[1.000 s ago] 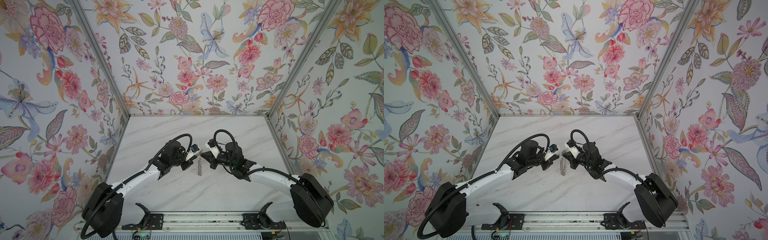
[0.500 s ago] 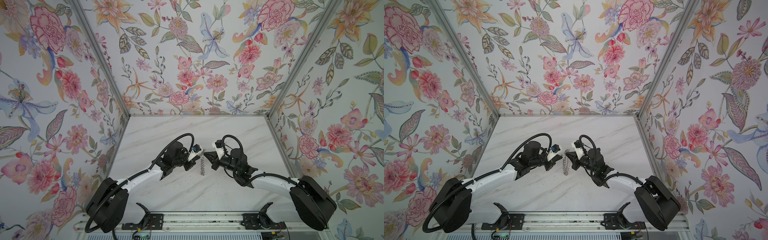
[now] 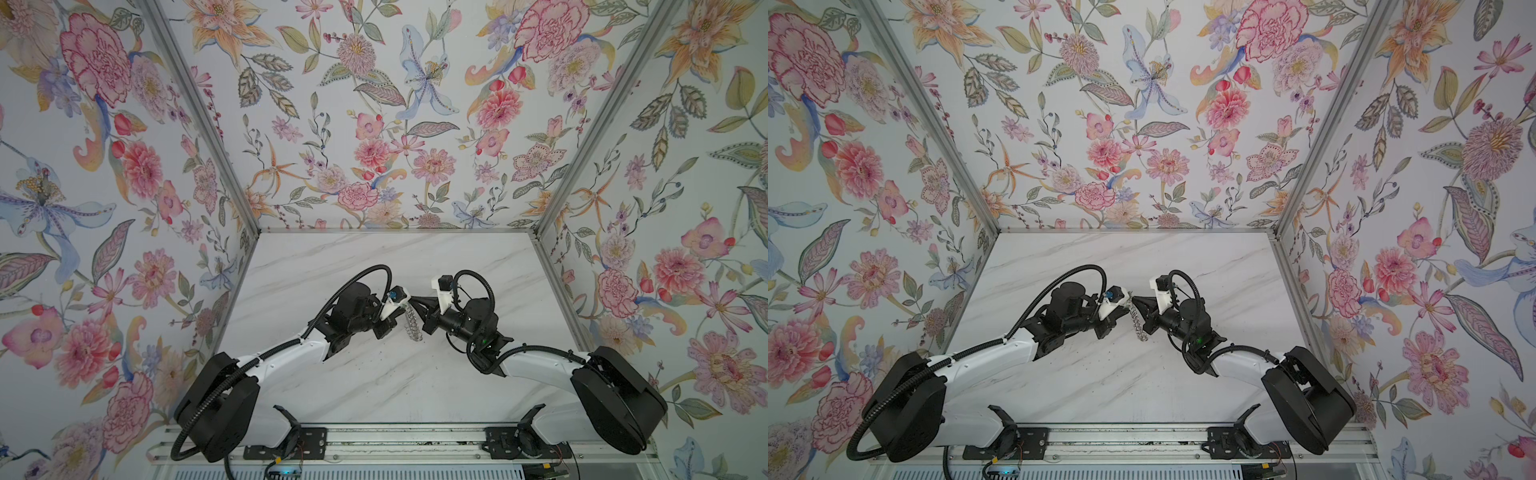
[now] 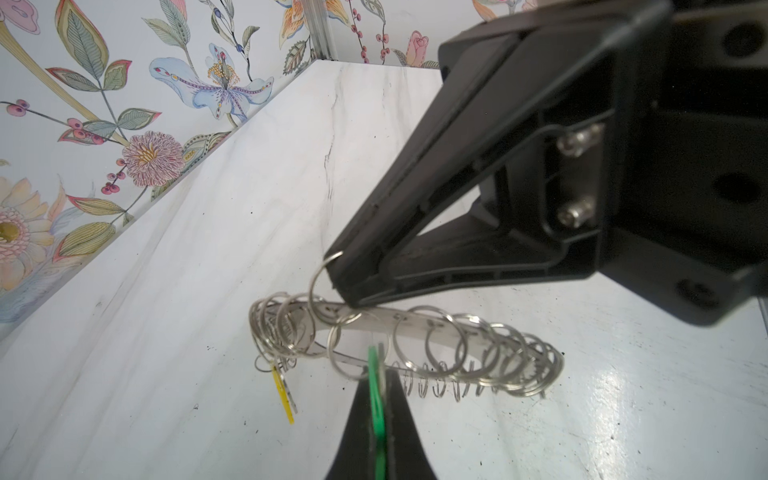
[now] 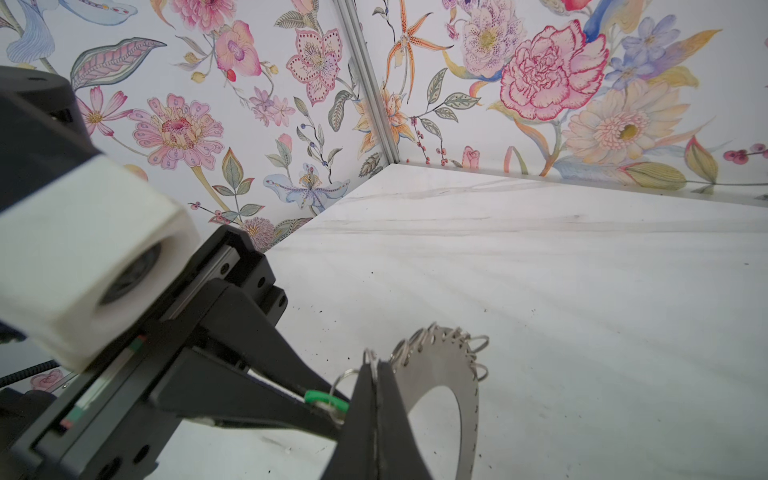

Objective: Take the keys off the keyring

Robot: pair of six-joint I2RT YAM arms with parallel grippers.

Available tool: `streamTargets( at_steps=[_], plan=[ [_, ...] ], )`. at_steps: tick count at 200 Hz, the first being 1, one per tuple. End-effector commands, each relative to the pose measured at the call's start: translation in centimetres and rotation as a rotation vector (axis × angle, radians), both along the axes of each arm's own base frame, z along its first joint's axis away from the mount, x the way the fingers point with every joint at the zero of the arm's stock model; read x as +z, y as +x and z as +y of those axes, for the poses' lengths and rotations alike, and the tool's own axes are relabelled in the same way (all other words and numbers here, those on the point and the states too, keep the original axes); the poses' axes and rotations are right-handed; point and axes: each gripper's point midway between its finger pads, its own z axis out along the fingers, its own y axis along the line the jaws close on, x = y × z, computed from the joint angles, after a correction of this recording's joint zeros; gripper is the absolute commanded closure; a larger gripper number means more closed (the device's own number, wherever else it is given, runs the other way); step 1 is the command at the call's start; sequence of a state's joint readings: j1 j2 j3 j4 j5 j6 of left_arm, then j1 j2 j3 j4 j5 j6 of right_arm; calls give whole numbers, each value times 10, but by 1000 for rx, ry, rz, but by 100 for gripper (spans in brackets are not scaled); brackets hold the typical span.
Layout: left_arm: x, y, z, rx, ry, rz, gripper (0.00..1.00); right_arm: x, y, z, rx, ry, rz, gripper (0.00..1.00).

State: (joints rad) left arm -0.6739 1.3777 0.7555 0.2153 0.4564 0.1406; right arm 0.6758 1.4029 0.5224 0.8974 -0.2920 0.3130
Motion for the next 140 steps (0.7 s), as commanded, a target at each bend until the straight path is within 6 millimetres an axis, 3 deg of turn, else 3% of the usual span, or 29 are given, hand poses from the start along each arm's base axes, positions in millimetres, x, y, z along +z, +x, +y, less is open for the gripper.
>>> streamTargets(
  at_steps=[1, 41, 84, 110, 140],
  plan=[
    [-4, -17, 3, -27, 17, 43, 86, 53, 21, -12, -31, 115, -119, 100],
    [33, -11, 25, 51, -92, 1, 66, 50, 10, -12, 149, 105, -77, 100],
    [73, -10, 36, 84, -199, 5, 66, 50, 1, -4, 380, 120, -10, 100],
    [90, -10, 33, 61, -246, 46, 64, 51, -2, 1, 481, 136, 22, 100],
    [104, -10, 28, 39, -291, 94, 53, 51, -8, 5, 557, 135, 34, 100]
  ],
)
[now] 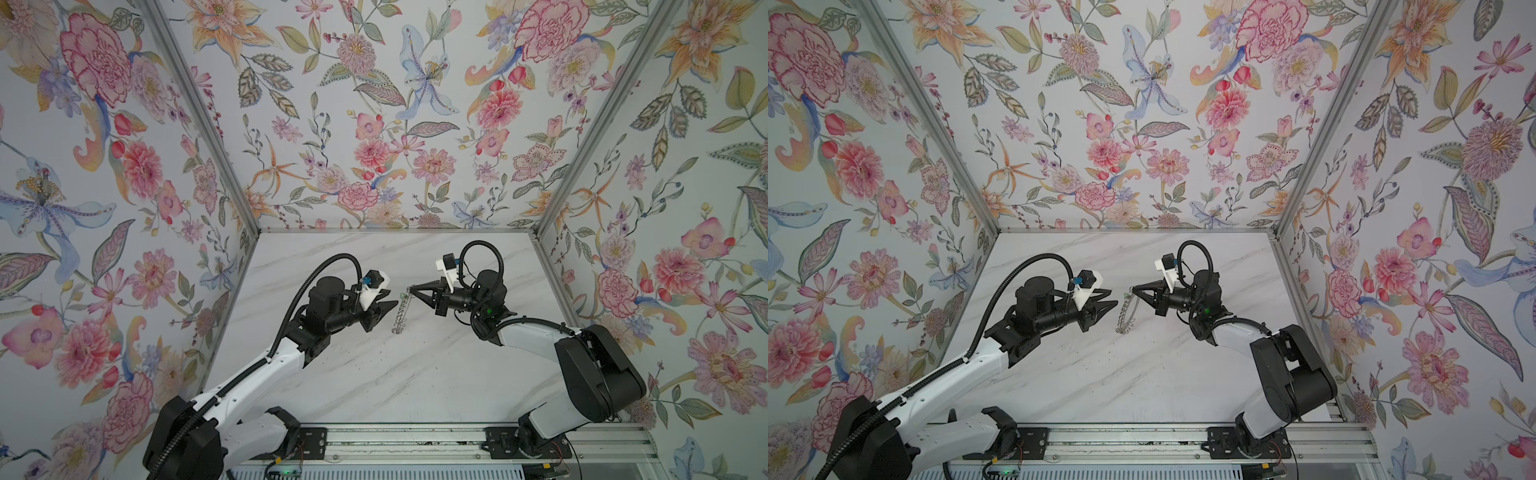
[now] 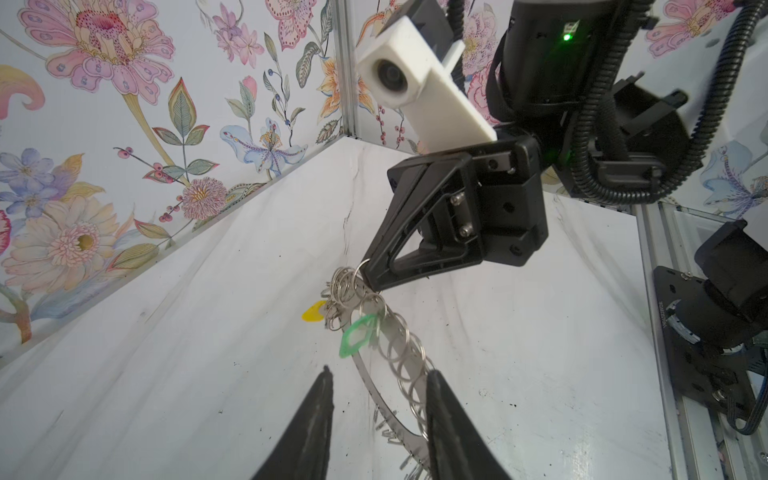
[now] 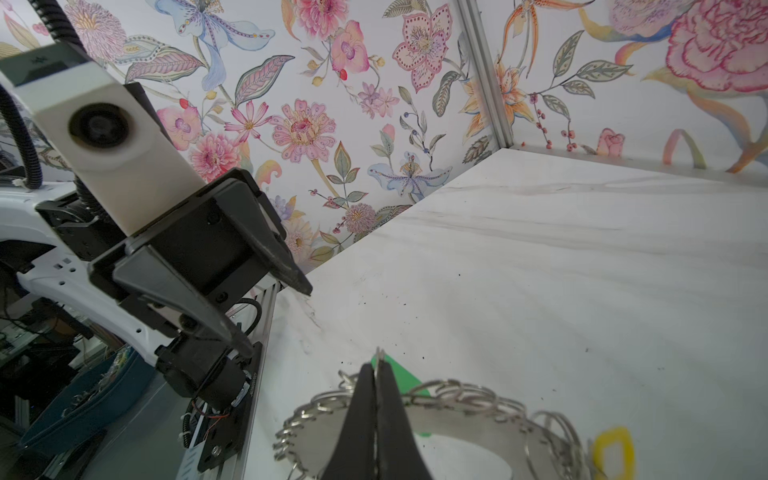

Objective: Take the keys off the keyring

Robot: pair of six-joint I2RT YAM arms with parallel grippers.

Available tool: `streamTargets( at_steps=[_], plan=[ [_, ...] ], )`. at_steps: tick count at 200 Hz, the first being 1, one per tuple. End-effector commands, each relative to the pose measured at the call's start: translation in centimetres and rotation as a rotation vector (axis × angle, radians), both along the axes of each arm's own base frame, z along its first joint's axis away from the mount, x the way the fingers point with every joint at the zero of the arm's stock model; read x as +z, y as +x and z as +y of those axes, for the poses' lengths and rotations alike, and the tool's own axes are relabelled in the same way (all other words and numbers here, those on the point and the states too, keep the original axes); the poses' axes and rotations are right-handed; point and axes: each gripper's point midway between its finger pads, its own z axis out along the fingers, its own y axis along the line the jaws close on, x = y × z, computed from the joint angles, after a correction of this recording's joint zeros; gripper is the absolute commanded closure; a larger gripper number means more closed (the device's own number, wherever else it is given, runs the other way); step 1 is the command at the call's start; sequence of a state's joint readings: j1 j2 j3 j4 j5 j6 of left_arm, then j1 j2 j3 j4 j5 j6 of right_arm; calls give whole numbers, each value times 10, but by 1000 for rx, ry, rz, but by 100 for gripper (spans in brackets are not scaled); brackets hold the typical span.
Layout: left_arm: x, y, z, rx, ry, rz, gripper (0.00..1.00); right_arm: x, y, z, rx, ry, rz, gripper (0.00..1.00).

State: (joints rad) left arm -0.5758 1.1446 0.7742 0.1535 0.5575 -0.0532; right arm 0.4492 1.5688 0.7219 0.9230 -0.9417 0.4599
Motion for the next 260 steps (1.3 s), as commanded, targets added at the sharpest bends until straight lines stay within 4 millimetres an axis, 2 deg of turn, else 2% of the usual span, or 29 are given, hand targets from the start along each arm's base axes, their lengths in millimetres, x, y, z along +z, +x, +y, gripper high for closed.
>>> streamTargets(
  at_steps=[1, 13, 48, 102, 143, 226, 260],
  plan=[
    [18, -2, -6, -39, -64, 62, 53, 27, -16, 4, 137, 49, -68, 100],
    [23, -2, -7, -40, -83, 78, 51, 27, -19, 5, 170, 46, -68, 100],
    [33, -4, -14, -72, -131, 138, 61, 30, -20, 5, 206, 44, -71, 100],
    [28, -10, -23, -139, -181, 297, 67, 39, -28, 8, 264, 50, -96, 100],
    [25, 0, -17, -100, -194, 330, 67, 43, -34, 10, 279, 52, -102, 100],
    [17, -3, -21, -130, -201, 372, 73, 44, -38, 21, 307, 53, -104, 100],
    [18, -2, -19, -122, -197, 357, 85, 42, -36, 24, 310, 48, -101, 100]
  ],
)
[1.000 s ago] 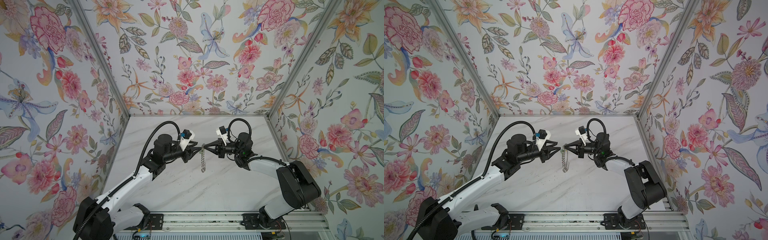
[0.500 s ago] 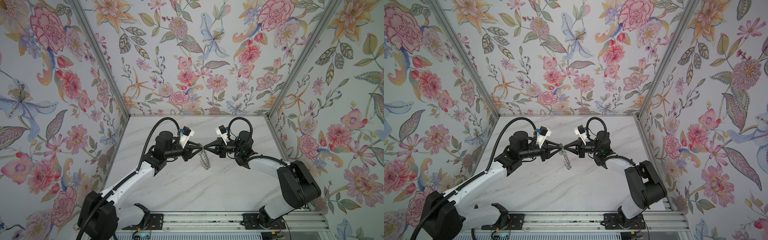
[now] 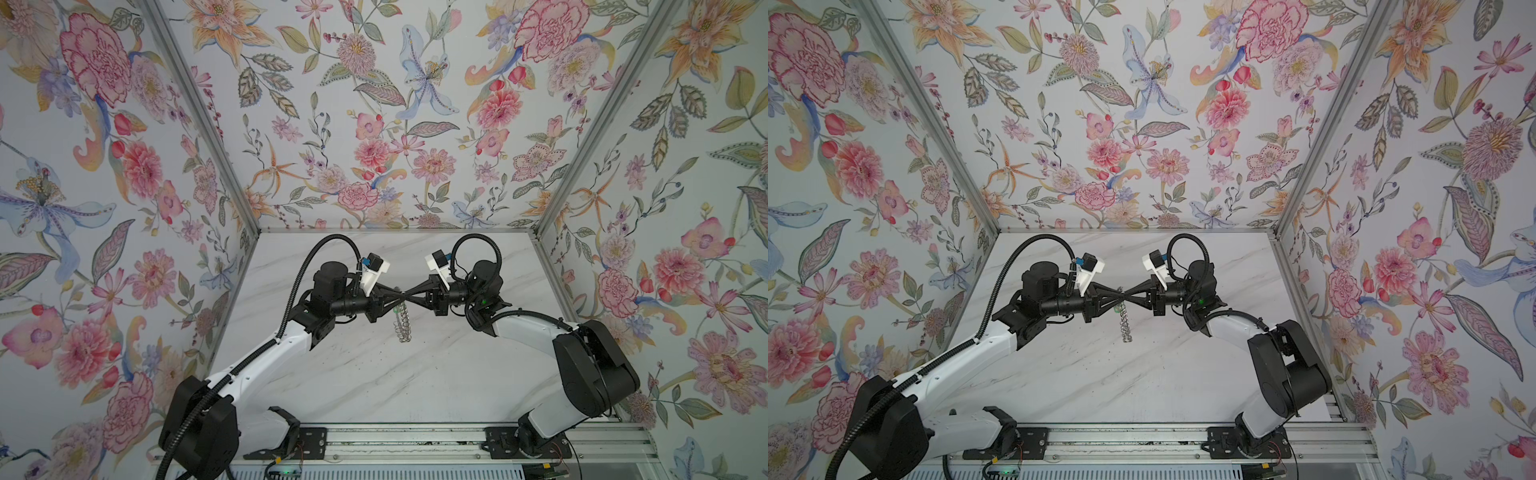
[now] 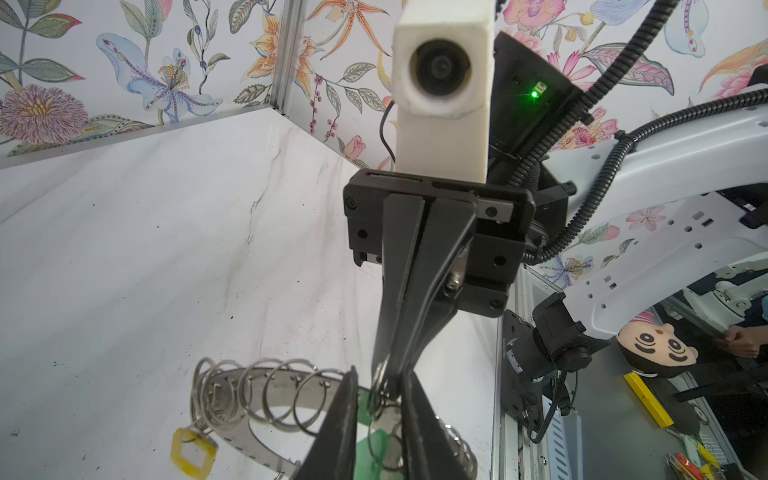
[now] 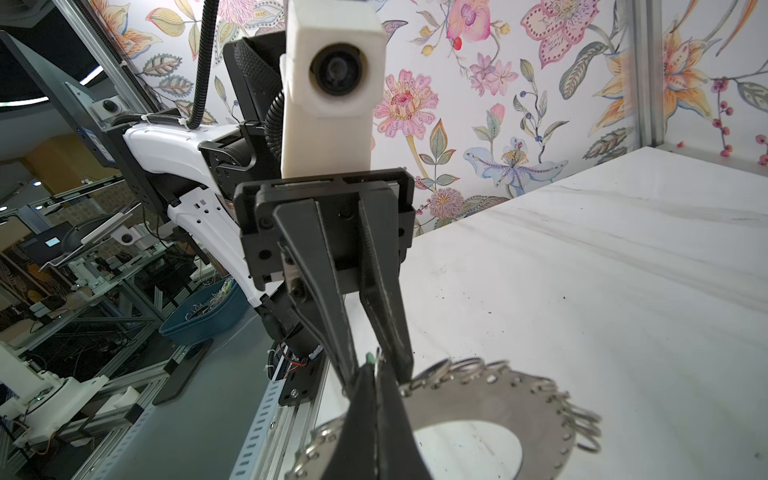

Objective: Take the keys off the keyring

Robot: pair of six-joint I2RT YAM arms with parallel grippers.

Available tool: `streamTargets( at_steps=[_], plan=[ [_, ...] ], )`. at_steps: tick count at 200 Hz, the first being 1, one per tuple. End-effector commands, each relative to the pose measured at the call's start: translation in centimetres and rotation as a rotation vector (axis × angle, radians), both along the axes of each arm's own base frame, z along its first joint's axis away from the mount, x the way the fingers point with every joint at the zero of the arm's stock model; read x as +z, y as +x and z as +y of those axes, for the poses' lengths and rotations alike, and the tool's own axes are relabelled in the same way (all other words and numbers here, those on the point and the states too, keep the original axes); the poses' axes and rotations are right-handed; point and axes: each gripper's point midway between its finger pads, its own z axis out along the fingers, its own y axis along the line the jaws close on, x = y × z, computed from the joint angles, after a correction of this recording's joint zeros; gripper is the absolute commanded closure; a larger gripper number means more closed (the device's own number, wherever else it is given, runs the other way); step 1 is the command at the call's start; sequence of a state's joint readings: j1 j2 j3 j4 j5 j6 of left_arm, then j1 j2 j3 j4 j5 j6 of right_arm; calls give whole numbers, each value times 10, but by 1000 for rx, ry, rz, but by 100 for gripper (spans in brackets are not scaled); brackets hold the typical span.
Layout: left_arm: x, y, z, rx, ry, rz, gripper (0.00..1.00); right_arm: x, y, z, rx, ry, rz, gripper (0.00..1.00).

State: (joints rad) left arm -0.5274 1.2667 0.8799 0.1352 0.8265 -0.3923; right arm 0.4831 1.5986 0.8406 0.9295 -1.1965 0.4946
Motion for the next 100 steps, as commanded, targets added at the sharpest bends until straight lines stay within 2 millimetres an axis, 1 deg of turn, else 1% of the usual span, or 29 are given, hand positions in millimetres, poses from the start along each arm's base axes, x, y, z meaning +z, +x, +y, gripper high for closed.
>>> streamTargets(
  at_steps=[1, 16, 42, 56, 79, 93, 100],
  plan=[
    [9, 2, 1, 2, -16, -17, 86, 10, 1, 4, 20, 18, -43, 100],
    [12, 2, 2, 4, -18, -25, 91, 10, 1, 5, 23, 18, -41, 100],
    [12, 3, 4, 14, -2, -34, 93, 4, 4, 6, 16, 7, -32, 100],
    [12, 3, 4, 15, 2, -38, 100, 1, 7, 8, 12, 1, -19, 100],
    [13, 5, 6, 31, 7, -53, 100, -6, 12, 8, -13, -15, 0, 100],
    [11, 7, 8, 53, 17, -54, 100, -13, 22, 8, -55, -39, 25, 100],
    [10, 9, 10, 67, 27, -52, 100, -15, 26, 7, -78, -49, 33, 93]
  ],
)
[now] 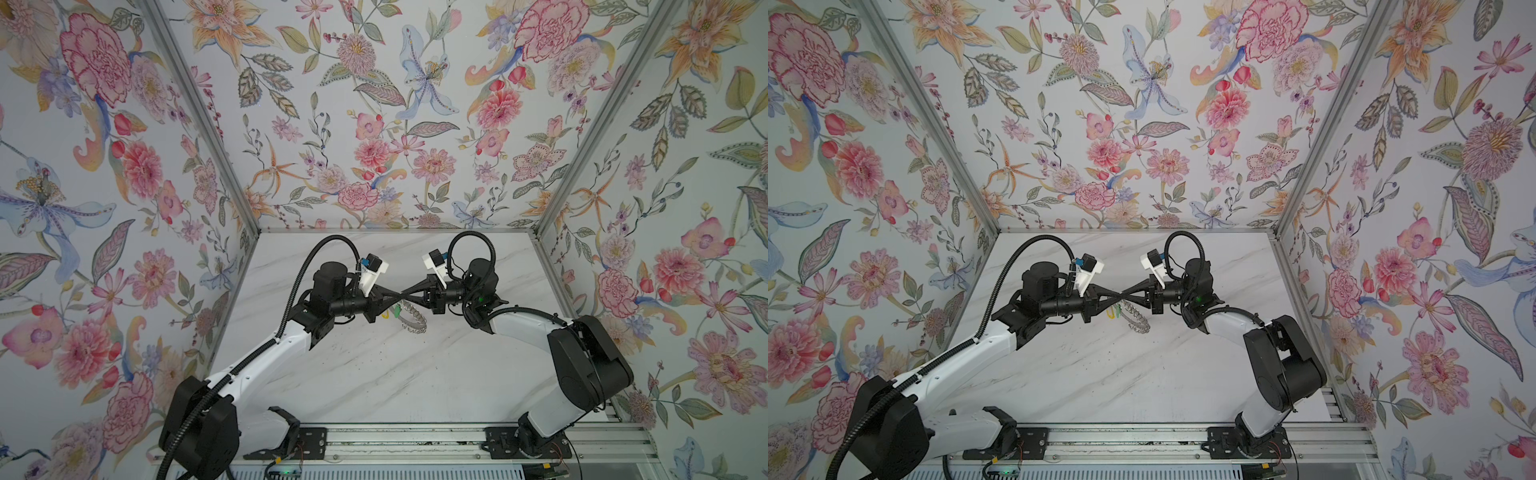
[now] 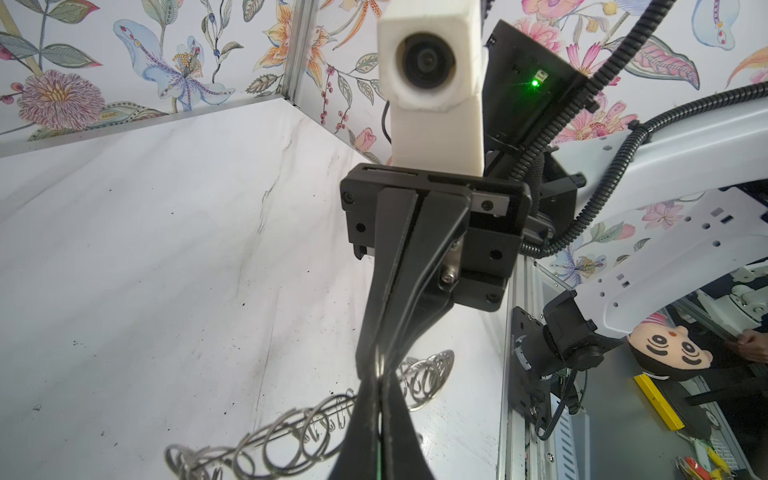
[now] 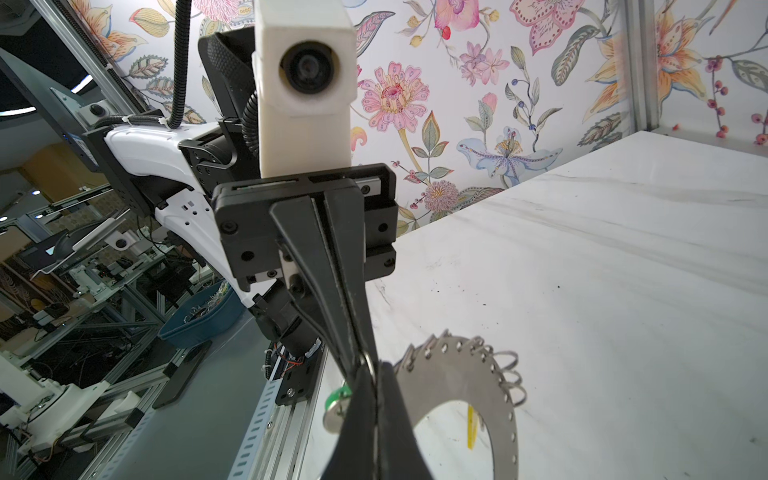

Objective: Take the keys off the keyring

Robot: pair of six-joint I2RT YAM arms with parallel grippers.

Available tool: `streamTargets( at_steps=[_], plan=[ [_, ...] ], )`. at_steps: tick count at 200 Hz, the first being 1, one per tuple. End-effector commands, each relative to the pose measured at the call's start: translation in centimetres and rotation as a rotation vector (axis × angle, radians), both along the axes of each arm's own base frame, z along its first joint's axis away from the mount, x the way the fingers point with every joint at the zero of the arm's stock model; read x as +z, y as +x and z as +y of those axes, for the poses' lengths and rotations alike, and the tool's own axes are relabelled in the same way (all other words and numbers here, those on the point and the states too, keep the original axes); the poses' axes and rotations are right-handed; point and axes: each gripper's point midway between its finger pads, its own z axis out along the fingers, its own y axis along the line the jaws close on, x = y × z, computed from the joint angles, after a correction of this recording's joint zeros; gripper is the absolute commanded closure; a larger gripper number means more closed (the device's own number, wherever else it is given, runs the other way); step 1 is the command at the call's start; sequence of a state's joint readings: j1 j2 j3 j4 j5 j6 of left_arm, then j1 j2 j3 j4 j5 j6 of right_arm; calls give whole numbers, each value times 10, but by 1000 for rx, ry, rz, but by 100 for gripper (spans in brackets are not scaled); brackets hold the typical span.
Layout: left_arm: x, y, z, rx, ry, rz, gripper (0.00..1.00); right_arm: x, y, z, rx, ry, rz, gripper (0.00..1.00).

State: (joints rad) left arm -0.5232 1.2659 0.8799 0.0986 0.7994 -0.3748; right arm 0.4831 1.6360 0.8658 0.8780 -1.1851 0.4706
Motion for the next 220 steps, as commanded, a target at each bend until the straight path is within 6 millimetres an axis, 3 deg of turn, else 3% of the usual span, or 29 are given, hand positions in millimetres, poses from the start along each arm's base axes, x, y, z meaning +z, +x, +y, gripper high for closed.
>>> streamTargets(
  at_steps=[1, 23, 42, 80, 124, 177, 220],
  plan=[
    [17, 6, 6, 44, -1, -62, 100, -4, 17, 3, -69, -26, 1, 92],
    [6, 16, 13, 100, 50, -42, 100, -17, 32, -5, -168, -82, 31, 74],
    [-4, 22, 19, 138, 81, -16, 100, -28, 44, -13, -262, -142, 49, 67],
    [-11, 32, 25, 188, 80, 12, 100, -37, 27, -12, -287, -215, -4, 59],
    [-14, 41, 25, 221, 77, 36, 100, -45, 7, 11, -306, -298, -122, 52],
    [-11, 40, 26, 232, 44, 43, 100, -58, 17, 35, -319, -343, -95, 51],
    [-19, 35, 30, 243, 46, 54, 100, -53, 21, 45, -315, -296, -65, 51]
  ],
)
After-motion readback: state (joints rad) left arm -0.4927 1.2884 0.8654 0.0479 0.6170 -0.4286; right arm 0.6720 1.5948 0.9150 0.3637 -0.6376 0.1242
